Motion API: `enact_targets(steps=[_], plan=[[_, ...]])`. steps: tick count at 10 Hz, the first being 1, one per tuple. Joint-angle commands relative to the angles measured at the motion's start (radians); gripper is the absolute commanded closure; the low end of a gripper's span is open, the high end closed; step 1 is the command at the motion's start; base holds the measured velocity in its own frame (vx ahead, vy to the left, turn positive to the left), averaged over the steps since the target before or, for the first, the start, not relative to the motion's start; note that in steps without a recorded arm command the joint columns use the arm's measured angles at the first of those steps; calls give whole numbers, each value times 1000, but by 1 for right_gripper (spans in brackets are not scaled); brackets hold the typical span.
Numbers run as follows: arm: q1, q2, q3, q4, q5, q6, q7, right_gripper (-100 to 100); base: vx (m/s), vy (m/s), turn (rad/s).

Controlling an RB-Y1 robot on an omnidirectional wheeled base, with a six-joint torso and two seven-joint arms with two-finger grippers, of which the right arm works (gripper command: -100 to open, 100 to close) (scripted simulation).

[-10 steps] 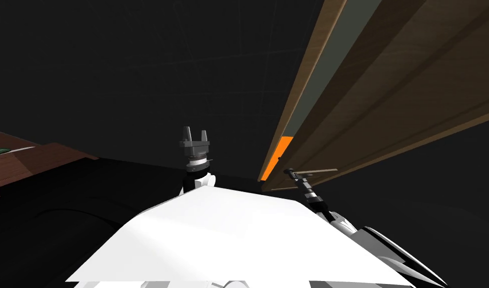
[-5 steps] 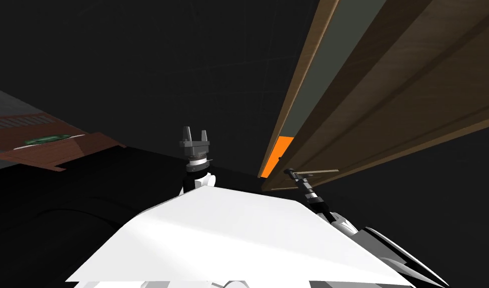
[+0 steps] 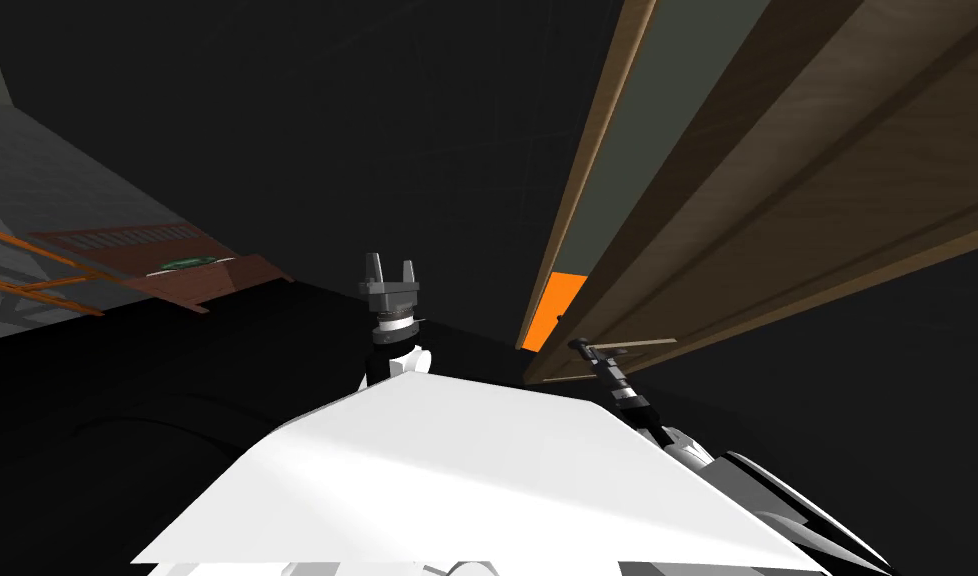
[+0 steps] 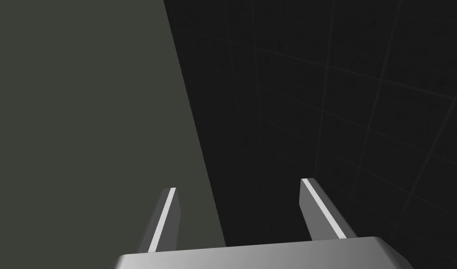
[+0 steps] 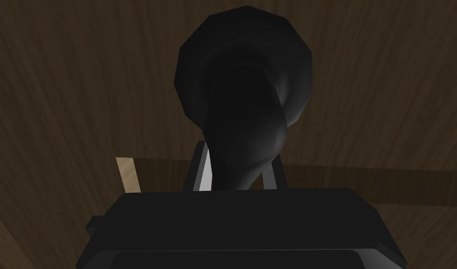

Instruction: Pull the door open

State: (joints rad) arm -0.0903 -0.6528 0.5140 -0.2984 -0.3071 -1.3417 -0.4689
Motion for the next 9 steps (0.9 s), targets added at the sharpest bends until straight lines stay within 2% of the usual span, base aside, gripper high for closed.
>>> enact_targets(steps=[1,2,9], plan=[[12,-10,-1,-22,-4,6,4,100,-195,-98,155],[3,-3,1,-3,-1,-2,-1,100,-80,-47,41],[12,-8,16,12,-18,-26,-3,100,-179,-93,175]])
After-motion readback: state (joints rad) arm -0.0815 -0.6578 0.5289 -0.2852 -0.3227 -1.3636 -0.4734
